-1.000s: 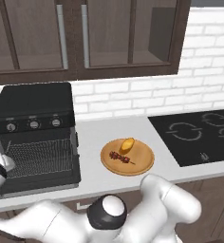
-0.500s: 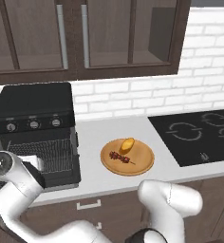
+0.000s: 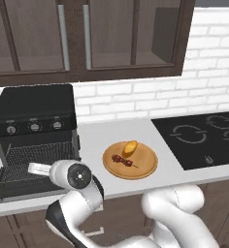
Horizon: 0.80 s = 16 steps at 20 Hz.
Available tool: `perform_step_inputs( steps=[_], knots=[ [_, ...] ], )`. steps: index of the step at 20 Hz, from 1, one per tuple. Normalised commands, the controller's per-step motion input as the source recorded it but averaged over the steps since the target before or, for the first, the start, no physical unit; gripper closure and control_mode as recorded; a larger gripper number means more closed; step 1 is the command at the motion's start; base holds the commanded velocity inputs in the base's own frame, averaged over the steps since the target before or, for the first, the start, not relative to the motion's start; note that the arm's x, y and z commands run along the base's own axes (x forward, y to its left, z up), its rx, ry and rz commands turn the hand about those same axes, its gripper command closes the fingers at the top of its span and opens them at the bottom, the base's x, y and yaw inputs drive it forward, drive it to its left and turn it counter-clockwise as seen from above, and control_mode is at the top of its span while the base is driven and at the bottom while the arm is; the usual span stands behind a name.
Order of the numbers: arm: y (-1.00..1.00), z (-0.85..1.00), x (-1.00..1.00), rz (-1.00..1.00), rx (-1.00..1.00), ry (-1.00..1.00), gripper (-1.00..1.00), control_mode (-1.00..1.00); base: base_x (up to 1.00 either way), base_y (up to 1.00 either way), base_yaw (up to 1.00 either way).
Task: Pick up the kebab skewer and baguette bread, and place them inside the toaster oven. Close the toaster oven door and start by setting the timer.
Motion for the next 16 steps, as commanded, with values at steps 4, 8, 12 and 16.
perform_step_inputs(
  steps=[4, 8, 12, 16],
  knots=[
    [-1.0, 0.43, -0.09, -0.01, 0.53, 0.07, -1.0, -1.0, 0.0, 0.0, 0.0],
    [-1.0, 0.68, -0.01, -0.01, 0.46, 0.36, -1.0, -1.0, 0.0, 0.0, 0.0],
    [-0.84, 0.56, -0.16, -0.01, 0.29, 0.47, -1.0, -1.0, 0.0, 0.0, 0.0],
    [-0.28, 0.5, -0.06, 0.0, -0.05, 0.14, -1.0, -1.0, 0.0, 0.0, 0.0]
  ],
)
